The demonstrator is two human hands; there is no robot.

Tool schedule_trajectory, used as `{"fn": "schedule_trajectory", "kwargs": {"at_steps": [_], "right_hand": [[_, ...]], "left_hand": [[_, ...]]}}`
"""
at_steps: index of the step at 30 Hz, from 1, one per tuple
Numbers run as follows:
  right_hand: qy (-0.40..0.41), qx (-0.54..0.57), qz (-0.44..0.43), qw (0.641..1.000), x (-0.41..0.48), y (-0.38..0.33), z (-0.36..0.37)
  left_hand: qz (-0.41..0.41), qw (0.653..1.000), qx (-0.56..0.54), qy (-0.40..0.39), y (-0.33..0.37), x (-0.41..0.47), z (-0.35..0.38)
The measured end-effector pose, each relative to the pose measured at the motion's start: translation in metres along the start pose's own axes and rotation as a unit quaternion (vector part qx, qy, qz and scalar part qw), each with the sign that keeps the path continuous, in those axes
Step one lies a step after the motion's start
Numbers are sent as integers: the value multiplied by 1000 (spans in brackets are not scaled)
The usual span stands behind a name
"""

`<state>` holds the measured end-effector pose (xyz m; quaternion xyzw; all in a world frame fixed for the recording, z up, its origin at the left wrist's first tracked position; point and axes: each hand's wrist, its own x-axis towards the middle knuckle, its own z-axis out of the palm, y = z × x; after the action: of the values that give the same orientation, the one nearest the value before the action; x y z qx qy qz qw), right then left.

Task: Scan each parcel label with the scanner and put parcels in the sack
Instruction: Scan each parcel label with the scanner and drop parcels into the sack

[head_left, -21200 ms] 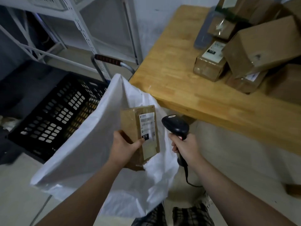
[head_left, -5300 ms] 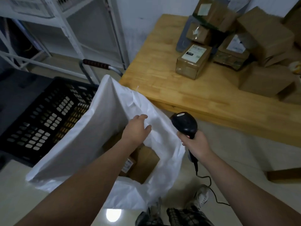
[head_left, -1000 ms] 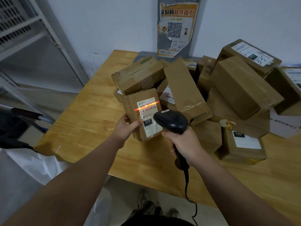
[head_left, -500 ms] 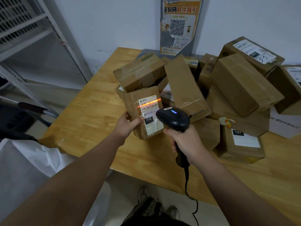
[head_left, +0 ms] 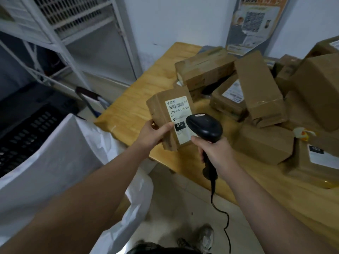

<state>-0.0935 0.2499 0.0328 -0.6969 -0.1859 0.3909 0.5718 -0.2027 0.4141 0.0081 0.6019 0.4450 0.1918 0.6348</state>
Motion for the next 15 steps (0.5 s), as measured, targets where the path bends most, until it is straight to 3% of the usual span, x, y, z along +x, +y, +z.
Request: {"fn": "schedule_trajectory", "kwargs": {"at_steps": [5, 10, 15], "right_hand": [[-7, -12, 28, 1000, -16, 37, 79], [6, -6, 64, 998, -44, 97, 176], [60, -50, 3, 997, -68, 147, 237]], "left_hand": [[39, 997, 18, 68, -24, -32, -92], [75, 985, 131, 85, -67, -81, -200], [77, 971, 198, 108, -117, -105, -277]]}}
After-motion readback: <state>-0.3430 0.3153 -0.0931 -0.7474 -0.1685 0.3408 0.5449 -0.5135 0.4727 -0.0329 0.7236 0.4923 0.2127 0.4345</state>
